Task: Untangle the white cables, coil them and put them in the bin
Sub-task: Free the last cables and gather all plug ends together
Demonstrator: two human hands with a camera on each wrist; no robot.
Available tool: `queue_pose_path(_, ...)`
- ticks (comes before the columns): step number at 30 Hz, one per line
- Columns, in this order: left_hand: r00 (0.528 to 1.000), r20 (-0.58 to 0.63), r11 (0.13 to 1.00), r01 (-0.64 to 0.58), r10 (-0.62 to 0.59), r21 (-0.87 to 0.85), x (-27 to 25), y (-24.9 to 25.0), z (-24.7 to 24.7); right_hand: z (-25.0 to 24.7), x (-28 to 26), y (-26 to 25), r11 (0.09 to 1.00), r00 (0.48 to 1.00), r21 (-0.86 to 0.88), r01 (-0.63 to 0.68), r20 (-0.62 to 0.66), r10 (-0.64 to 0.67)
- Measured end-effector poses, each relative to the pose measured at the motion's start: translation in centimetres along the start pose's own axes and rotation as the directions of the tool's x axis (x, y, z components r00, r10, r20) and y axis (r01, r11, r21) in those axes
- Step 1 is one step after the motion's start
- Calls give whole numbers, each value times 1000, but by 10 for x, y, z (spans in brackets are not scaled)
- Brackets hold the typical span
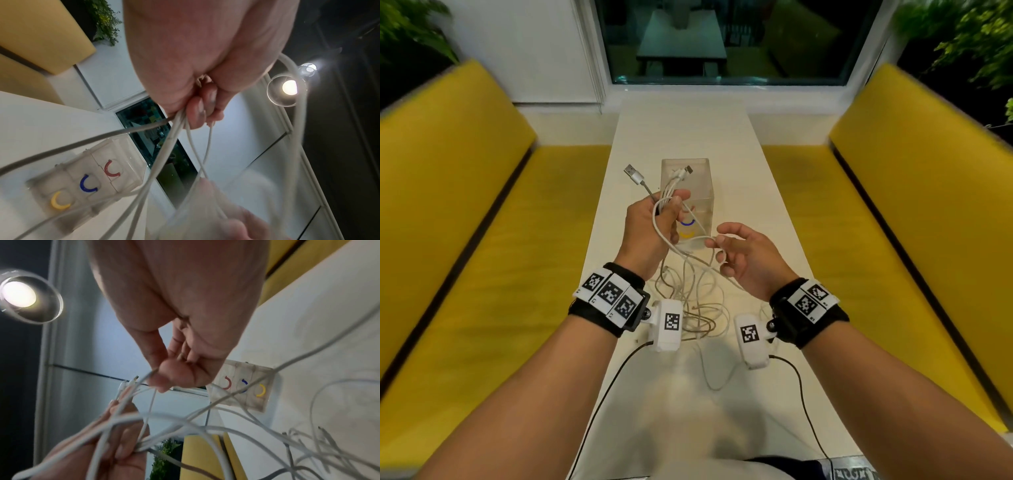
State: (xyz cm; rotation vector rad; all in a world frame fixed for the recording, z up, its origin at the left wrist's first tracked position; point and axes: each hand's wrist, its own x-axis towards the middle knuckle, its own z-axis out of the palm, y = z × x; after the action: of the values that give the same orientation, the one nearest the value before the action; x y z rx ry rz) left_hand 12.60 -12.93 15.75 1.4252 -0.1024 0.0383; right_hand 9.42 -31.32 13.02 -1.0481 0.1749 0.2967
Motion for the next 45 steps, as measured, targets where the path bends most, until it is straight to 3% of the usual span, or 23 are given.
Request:
queue_pose_path(4,1000,-24,999,19,-18,41,-1,4,-3,-5,7,-1,999,996,-7,-53,-74,52)
queue_pose_path(8,997,41,993,57,-61,107,-3,2,-2,0,11,2,910,996,-408,75,-10,-87)
queue_pose_path(11,993,73,986,83,-94,143,-4,1,1,13,9,3,830,982,-527,183,64,-176)
queue_pose_path(13,994,33,983,99,-105,157,-3,0,1,15,11,0,840,972,-501,210,17,-233)
queue_pose_path(16,988,-83,985,138,-130,102,1,2,-7,4,18,-13,897,941,-396,197,-179,-286)
queue_pose_path(21,963,-249,983,56,-99,-176,9,17,-22,-30,30,-33,950,842,-229,212,-450,-296)
queue_pose_path(26,925,-380,904,-170,8,-393,10,28,-20,-51,38,-28,976,830,-138,169,-513,-216)
queue_pose_path(29,899,-438,854,-247,25,-458,11,28,-19,-61,39,-21,989,869,-58,135,-474,-146)
queue_pose_path(31,895,-444,839,-261,26,-477,11,25,-18,-67,39,-17,982,891,-190,-4,-446,-83)
queue_pose_path(33,900,-435,841,-262,35,-473,10,20,-17,-70,36,-9,848,883,-472,-239,-468,-12)
queue_pose_path(36,907,-419,853,-244,33,-462,8,11,-17,-78,33,10,493,829,-737,-463,-556,-52)
queue_pose_path(38,910,-414,854,-236,26,-464,6,6,-17,-82,31,19,267,839,-827,-494,-534,-103)
queue_pose_path(40,907,-421,859,-237,27,-455,5,4,-17,-75,22,21,123,850,-843,-524,-528,6)
queue_pose_path(42,904,-427,858,-241,29,-453,6,3,-17,-73,16,25,23,841,-846,-532,-526,128)
queue_pose_path(45,899,-436,851,-251,29,-461,9,4,-18,-74,13,34,-110,837,-863,-493,-505,209)
